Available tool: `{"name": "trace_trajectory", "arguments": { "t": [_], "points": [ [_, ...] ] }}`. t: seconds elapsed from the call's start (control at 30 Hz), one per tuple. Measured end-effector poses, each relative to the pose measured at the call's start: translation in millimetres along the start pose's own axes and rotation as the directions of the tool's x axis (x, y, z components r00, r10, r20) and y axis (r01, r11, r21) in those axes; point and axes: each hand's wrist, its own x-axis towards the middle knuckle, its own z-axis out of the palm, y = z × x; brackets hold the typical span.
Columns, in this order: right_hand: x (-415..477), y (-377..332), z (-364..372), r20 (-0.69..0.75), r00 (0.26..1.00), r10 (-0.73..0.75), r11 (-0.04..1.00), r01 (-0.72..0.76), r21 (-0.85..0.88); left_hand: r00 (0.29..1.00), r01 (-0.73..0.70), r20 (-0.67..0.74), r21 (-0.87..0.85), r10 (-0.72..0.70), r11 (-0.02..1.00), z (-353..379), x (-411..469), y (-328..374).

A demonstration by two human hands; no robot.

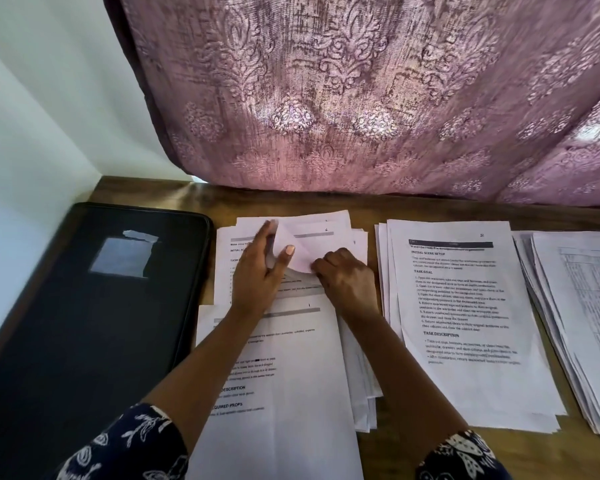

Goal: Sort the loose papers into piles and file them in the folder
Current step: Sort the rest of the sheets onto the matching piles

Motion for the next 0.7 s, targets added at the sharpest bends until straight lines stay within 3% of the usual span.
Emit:
{"name": "trace_trajectory", "arguments": {
  "t": [0.1,0.2,0.33,0.43,0.5,0.57,0.63,0.67,0.7],
  "points": [
    [8,7,-6,0.138,0.990,0.019,0.998,-0.028,0.065,0.994,-0.107,0.012,0.142,0.107,0.984,2,5,-6],
    [18,17,-16,0.257,0.941,0.221,0.937,-0.277,0.210,0.980,-0.199,0.080,0.352,0.183,0.915,4,7,-11],
    [17,33,-9,0.428,0.859,0.280,0.949,-0.315,0.010,0.975,-0.213,0.143,0.427,0.167,0.879,6,8,-13],
    [14,31,-10,0.384,0.886,0.259,0.965,-0.255,-0.063,0.980,-0.192,0.133,0.416,0.150,0.889,6,8,-11],
    [12,25,-14,0.235,0.936,0.263,0.964,-0.244,-0.108,0.983,-0.177,0.124,0.396,0.139,0.901,5,7,-10],
    [11,14,-19,0.127,0.903,0.410,0.908,-0.417,0.037,0.983,-0.175,0.125,0.379,0.137,0.909,5,6,-10],
    [9,7,-20,0.137,0.819,0.557,0.785,-0.573,0.236,0.980,-0.190,0.127,0.360,0.153,0.913,5,6,-10],
    [7,4,-18,0.143,0.819,0.556,0.770,-0.572,0.281,0.980,-0.190,0.123,0.345,0.156,0.919,5,5,-9],
    [4,2,-16,0.126,0.865,0.485,0.821,-0.500,0.274,0.982,-0.177,0.113,0.313,0.149,0.933,4,4,-7]
  ]
}}
